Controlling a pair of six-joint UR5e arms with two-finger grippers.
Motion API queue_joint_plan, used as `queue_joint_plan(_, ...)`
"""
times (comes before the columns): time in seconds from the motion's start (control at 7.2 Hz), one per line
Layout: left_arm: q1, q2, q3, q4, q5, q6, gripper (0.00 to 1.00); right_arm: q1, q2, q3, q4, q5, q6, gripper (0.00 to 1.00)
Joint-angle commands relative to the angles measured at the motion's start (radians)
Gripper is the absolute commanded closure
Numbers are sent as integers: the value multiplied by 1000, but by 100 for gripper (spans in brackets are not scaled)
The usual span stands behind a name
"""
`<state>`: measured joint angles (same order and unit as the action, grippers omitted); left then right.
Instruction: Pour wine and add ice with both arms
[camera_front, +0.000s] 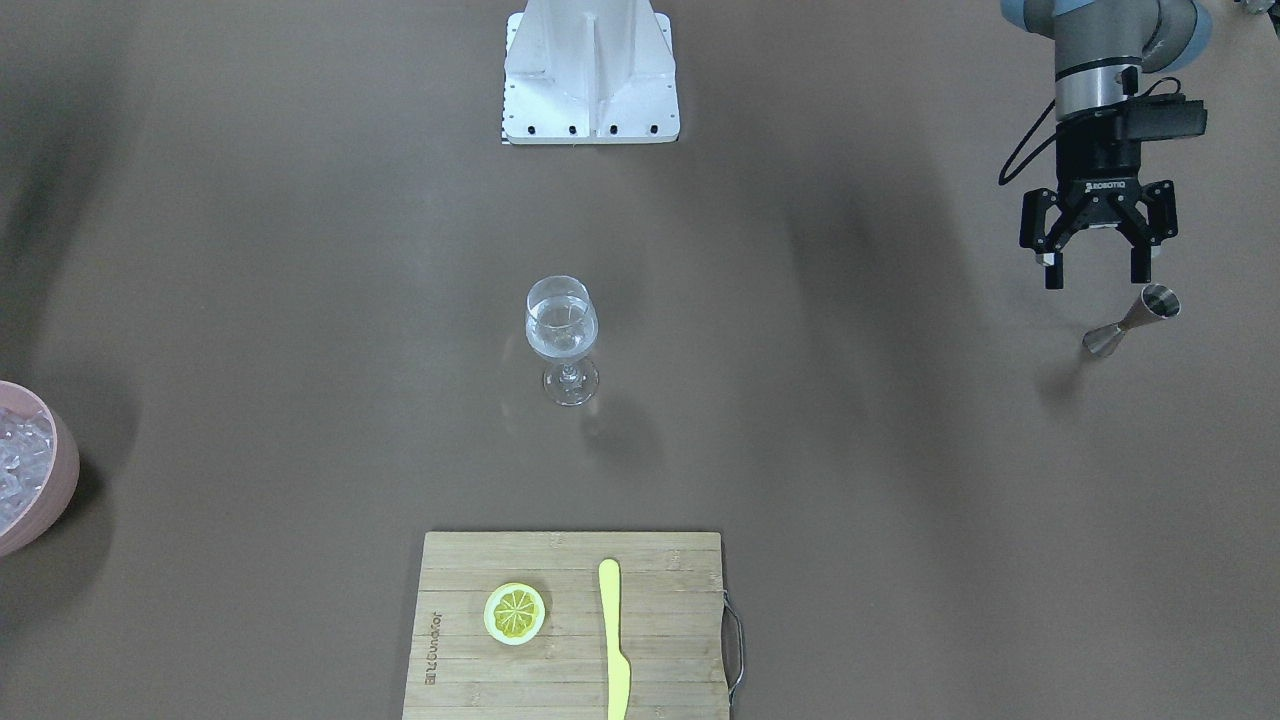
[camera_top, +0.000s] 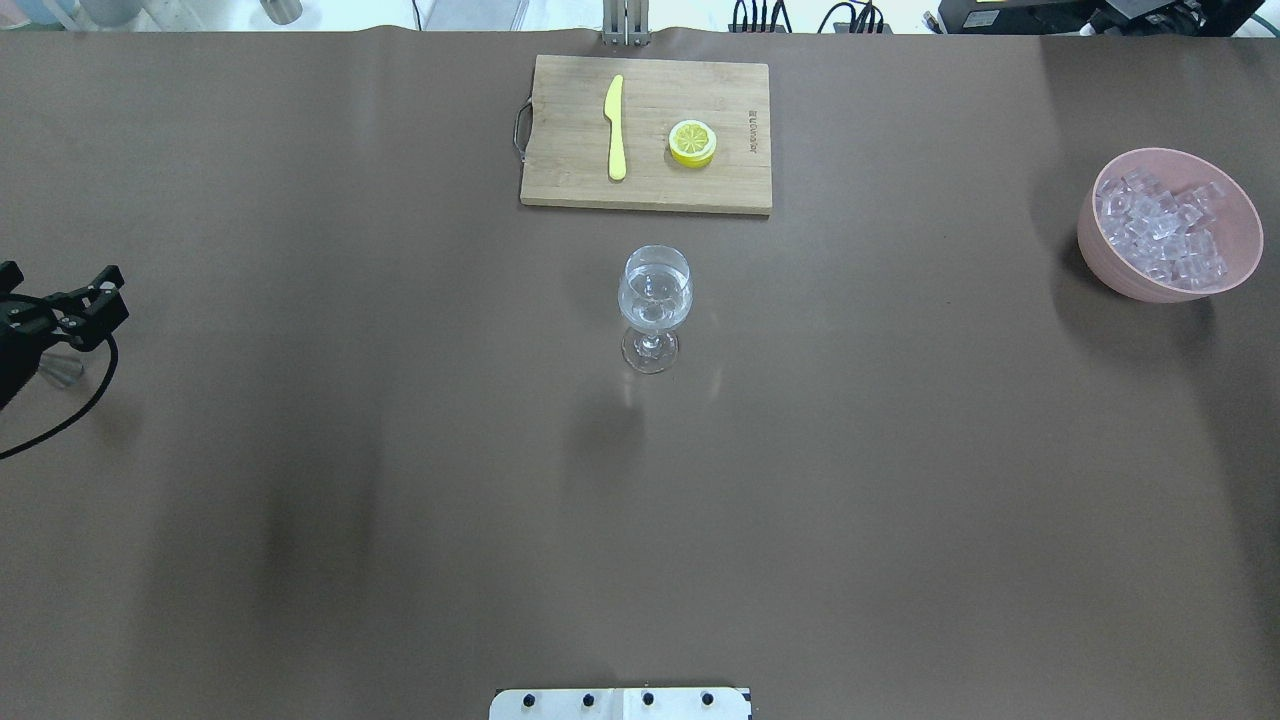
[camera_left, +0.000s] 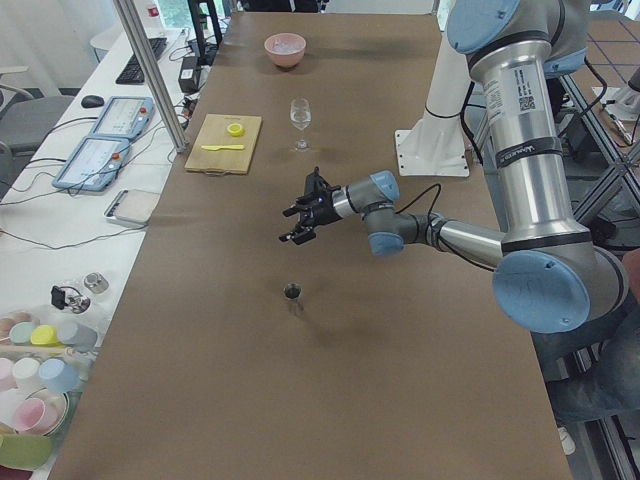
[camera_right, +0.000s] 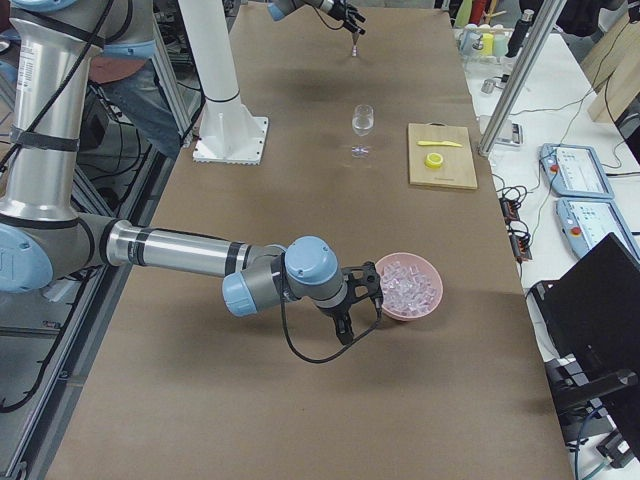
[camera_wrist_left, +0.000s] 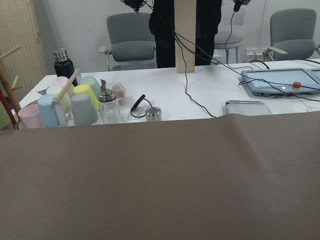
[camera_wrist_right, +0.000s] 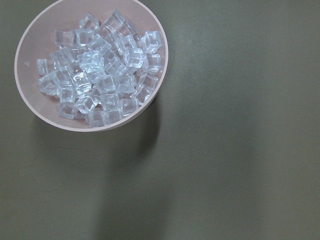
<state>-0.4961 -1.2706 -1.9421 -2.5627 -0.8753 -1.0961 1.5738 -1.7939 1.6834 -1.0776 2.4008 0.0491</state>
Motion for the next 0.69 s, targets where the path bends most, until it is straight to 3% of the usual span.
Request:
queue_joint_plan(0.0, 166, 11, 73, 0, 197, -120, 2, 0, -1, -1, -1, 0, 0, 0)
queue_joint_plan(0.14, 191, 57, 116, -28, 205, -207, 2, 0, -1, -2, -1, 0, 0, 0)
queue_joint_plan(0.28, 241, 98, 152, -144, 220, -235, 2, 0, 1, -4, 1, 0, 0, 0)
queue_joint_plan(0.56, 301, 103, 251, -282, 269, -238, 2, 0, 4, -4, -1, -2, 0, 0)
